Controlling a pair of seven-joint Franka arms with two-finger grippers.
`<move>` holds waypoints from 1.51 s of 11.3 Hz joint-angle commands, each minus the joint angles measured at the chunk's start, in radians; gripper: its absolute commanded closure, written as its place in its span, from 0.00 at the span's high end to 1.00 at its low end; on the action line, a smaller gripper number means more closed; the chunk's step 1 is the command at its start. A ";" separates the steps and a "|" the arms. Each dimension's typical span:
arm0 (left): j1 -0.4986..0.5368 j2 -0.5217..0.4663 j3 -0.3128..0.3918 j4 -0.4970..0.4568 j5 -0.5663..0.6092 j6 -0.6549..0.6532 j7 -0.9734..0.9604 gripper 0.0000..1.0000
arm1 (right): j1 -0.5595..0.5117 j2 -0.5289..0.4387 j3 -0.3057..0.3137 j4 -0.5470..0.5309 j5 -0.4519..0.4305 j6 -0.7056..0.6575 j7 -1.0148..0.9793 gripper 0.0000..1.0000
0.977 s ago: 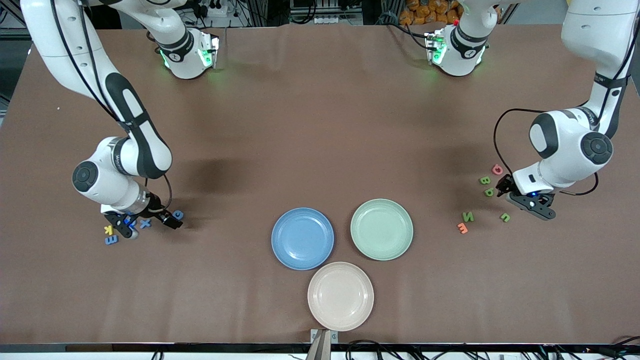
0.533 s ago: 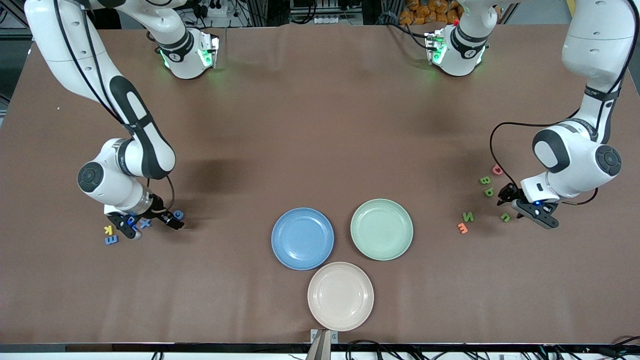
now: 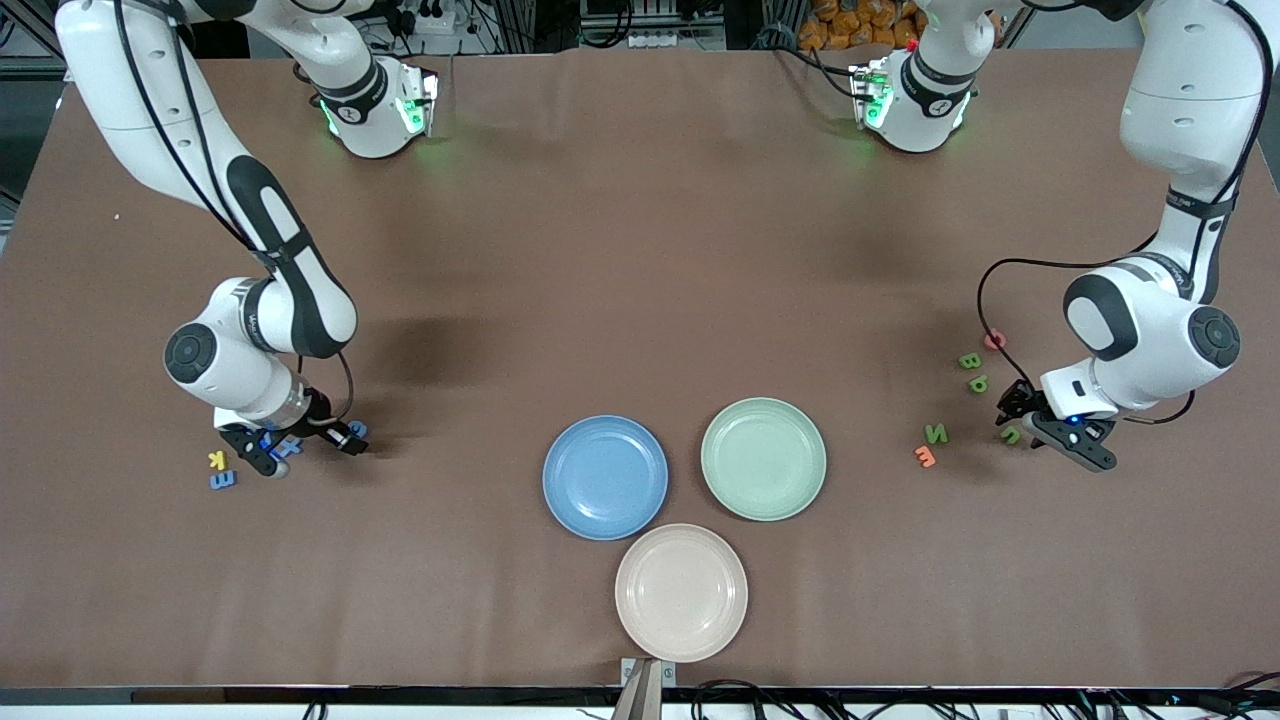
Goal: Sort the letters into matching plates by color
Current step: 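Grasp the blue c with the right gripper while the left gripper grasps the green u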
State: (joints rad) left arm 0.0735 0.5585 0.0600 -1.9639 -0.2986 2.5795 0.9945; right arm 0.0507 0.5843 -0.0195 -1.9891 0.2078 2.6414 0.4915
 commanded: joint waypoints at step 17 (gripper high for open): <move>-0.116 -0.040 0.000 0.055 0.035 -0.096 -0.266 0.00 | 0.017 -0.034 -0.002 -0.083 -0.010 0.049 -0.036 0.28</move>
State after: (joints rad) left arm 0.0308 0.5736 0.0552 -1.9192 -0.2955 2.5582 0.9272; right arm 0.0714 0.5626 -0.0202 -2.0355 0.2077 2.6874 0.4689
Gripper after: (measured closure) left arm 0.736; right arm 0.626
